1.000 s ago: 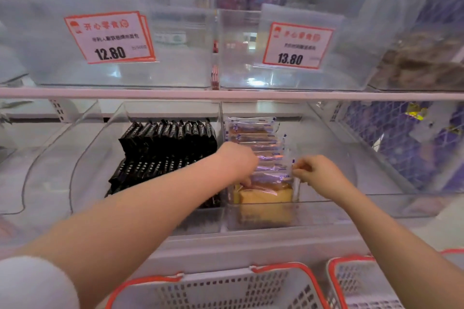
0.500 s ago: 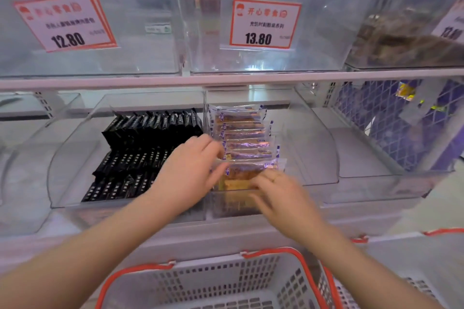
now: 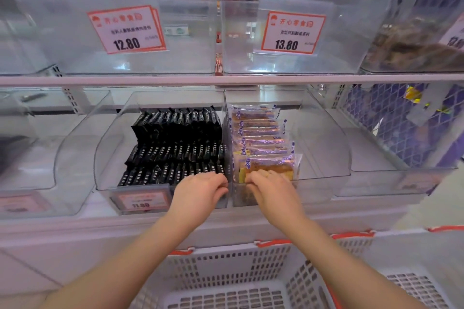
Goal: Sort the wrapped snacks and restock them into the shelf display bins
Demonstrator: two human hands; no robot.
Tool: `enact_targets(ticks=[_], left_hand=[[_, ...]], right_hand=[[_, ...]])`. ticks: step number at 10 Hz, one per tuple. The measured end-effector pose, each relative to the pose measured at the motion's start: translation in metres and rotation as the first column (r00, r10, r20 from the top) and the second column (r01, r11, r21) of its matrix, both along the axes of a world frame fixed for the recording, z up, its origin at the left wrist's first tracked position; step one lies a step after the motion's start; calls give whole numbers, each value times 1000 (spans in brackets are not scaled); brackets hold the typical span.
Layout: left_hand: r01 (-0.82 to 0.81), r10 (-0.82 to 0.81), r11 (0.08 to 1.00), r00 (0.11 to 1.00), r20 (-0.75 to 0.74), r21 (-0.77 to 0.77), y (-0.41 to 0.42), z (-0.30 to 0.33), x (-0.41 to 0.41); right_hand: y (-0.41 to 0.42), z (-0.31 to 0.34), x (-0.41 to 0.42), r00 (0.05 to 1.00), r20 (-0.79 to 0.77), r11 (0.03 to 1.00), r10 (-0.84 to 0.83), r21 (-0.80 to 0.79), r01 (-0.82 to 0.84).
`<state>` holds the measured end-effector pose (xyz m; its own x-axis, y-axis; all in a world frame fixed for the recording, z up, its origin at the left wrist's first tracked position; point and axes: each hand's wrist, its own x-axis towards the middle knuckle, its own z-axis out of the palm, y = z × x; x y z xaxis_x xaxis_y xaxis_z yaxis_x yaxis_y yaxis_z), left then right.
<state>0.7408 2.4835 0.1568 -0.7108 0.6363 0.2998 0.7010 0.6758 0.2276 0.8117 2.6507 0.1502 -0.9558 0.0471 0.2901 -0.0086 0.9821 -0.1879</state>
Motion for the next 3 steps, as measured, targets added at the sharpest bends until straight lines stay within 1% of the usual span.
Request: enact_targets(ticks=[1,2,3], left_hand=[[30,-29,998,999,30,-47,-1,2,0],[59,-56,998,995,82,-33,-8,18,2],[36,-37,999,998,-60,-19,-23,41,0]], right_hand=[[-4,9,3,998,69,1000,-9,8,8],[-9,25,6,999,54,996,4,86,-9],[-13,49,10,998,-54,998,-38,50,40]])
